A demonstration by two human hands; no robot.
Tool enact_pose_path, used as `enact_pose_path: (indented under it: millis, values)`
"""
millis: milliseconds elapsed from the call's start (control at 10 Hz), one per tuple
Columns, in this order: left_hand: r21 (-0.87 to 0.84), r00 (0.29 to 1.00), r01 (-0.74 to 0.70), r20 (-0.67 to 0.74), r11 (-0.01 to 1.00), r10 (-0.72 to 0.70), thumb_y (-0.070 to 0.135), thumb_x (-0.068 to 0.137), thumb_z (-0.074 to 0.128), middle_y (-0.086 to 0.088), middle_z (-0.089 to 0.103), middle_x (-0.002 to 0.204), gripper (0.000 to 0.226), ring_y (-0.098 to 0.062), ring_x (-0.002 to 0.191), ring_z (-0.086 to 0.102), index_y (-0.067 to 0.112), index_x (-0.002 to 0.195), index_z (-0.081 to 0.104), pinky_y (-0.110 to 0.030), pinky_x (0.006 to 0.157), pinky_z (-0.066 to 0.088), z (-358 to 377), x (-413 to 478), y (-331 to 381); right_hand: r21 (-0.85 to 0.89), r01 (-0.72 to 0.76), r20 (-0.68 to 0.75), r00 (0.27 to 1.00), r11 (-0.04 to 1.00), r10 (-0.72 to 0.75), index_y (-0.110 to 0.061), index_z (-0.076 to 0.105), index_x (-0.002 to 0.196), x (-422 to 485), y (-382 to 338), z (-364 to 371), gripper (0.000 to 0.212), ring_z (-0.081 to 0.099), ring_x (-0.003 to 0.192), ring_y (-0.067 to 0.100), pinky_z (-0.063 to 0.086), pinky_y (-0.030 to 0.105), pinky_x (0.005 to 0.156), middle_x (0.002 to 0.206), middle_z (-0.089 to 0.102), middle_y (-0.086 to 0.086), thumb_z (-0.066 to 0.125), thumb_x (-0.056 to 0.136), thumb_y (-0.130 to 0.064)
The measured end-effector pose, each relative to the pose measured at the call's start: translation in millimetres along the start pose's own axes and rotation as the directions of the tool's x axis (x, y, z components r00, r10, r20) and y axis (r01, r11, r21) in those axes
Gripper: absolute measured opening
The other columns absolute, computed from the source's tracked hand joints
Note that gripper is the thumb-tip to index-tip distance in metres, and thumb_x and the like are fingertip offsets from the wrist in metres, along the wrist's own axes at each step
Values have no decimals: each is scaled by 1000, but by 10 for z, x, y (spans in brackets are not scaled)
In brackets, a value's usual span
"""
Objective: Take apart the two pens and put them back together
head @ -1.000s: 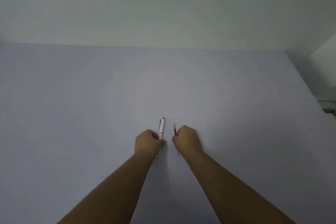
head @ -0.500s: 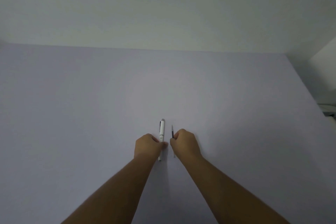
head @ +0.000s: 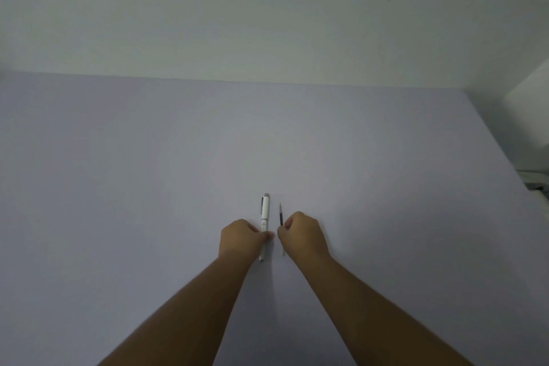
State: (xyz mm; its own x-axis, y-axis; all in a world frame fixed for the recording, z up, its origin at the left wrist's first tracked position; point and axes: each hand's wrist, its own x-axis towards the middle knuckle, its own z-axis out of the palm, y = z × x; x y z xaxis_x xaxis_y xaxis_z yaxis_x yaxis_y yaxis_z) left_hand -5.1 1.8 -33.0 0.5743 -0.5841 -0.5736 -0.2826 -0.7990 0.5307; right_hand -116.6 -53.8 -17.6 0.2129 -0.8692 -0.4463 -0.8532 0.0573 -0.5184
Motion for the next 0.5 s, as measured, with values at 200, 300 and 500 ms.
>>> enact_pose_path:
  millis: [200,300,500]
  values:
    - [10,1000,-5,12,1000,5,40,75,73,2,56,52,35,-11,48,52,19,51,58,-21,46,38,10,-19,14,-26,13,1,1000,1000,-13,-7,65,99,-28,6,22,23,67,94,30,56,38,82,101,70,12,57,85,-24]
    - [26,1000,-14,22,1000,13,41,76,72,2,56,52,36,-10,48,51,19,52,58,-21,45,35,-8,-33,31,-31,16,-3,1000,999,-16,-7,65,99,-42,0,18,24,67,94,30,56,39,83,101,70,12,56,85,-25]
    - [48,1000,-8,14,999,7,50,74,69,2,46,49,45,-13,46,43,14,54,52,-23,46,33,-120,-74,33,-7,18,-43,999,1000,-19,-8,63,100,-52,-12,-47,28,65,93,28,52,34,77,101,69,10,52,89,-32]
